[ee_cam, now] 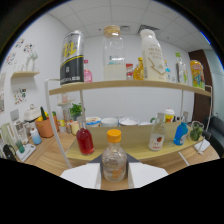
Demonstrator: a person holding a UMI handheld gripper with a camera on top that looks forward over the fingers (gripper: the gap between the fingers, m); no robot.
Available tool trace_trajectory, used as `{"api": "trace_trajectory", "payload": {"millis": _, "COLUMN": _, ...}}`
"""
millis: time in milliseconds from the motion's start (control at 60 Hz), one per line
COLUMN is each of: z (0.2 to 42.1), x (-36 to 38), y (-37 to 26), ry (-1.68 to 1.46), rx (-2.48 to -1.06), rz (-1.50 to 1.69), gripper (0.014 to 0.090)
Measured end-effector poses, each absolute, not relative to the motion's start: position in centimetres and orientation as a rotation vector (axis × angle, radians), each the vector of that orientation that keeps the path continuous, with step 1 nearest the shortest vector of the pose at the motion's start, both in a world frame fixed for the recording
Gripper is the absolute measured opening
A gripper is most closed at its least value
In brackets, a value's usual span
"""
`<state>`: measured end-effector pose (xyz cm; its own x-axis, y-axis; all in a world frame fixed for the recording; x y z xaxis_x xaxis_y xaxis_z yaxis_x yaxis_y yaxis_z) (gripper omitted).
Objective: Make me a cup of Mount Fuji.
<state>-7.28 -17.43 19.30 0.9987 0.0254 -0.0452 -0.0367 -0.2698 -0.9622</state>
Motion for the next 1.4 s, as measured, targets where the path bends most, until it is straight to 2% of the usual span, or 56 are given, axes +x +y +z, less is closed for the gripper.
{"api": "trace_trajectory", "payload": {"millis": 233, "z": 12.7, "x": -7.1, "y": -21.1, "ry": 0.123, "rx": -1.947, "rz": 0.160, "gripper": 0.0353}}
{"api": "trace_trajectory", "payload": {"millis": 367, "z": 10.3, "x": -6.7, "y": -22.0, "ry": 0.328, "rx": -1.992, "rz": 0.357, "gripper": 0.0354}}
{"api": "trace_trajectory", "payload": {"millis": 483, "z": 9.9, "x": -6.9, "y": -22.1, "ry": 0.605, "rx": -1.953, "rz": 0.625, "gripper": 0.0352}}
{"api": "trace_trajectory", "payload": {"millis": 667, "z": 10.7, "x": -6.5, "y": -21.5, "ry": 0.984, "rx": -1.764, "rz": 0.999, "gripper": 0.0353}}
{"api": "trace_trajectory", "payload": {"millis": 917, "z": 12.8, "x": -6.1, "y": -20.3, "ry": 1.342, "rx": -1.424, "rz": 1.452, "gripper": 0.0352}}
{"api": "trace_trajectory", "payload": {"millis": 1067, "z": 13.2, "x": -5.4, "y": -20.2, "ry": 1.478, "rx": -1.252, "rz": 1.601, "gripper": 0.0353}}
{"api": "trace_trajectory", "payload": {"millis": 1267, "z": 13.5, "x": -5.5, "y": -20.8, "ry": 1.416, "rx": -1.307, "rz": 1.555, "gripper": 0.0352}}
{"api": "trace_trajectory", "payload": {"millis": 1400, "z": 15.2, "x": -6.0, "y": -21.3, "ry": 1.166, "rx": -1.496, "rz": 1.323, "gripper": 0.0352}}
